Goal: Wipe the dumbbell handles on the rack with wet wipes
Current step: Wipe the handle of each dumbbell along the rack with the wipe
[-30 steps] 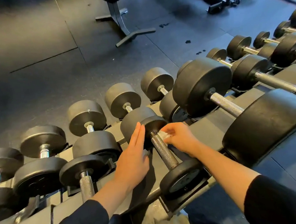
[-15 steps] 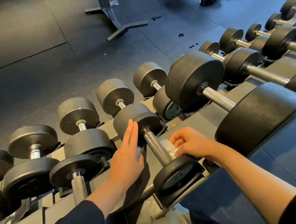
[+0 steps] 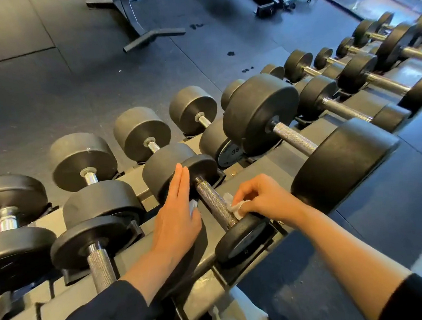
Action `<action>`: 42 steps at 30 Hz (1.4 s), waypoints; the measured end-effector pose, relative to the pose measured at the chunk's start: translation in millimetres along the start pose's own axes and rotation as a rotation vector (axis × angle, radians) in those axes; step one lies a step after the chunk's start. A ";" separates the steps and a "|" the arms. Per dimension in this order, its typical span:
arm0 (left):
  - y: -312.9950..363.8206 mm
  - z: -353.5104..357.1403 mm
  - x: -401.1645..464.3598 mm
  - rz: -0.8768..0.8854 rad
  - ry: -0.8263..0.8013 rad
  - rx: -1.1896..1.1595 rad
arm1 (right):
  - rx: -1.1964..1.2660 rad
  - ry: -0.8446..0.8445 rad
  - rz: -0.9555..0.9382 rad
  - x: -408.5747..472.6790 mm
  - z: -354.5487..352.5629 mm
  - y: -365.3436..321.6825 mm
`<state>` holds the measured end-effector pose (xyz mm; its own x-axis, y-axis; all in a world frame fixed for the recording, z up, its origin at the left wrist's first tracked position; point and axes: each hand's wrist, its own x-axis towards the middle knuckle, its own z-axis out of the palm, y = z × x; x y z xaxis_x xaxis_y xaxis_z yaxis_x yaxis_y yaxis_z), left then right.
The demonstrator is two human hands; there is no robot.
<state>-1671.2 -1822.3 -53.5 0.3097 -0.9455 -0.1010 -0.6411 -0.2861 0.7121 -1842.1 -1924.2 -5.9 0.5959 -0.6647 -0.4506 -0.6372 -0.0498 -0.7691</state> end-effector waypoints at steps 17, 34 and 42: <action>33.1 8.5 22.4 0.239 -0.049 -0.212 | -0.209 0.506 -0.206 -24.2 -88.7 -50.3; 129.4 95.0 91.9 0.059 0.099 -0.100 | -0.931 -0.234 -0.509 74.2 -195.6 -12.3; 127.1 95.9 91.7 -0.055 0.094 0.104 | -1.363 -0.376 -0.809 109.2 -190.2 12.2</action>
<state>-1791.6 -1960.2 -38.8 0.4078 -0.9105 -0.0688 -0.6893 -0.3564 0.6307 -1877.8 -2139.1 21.8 0.9200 0.0605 -0.3872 0.0695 -0.9975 0.0094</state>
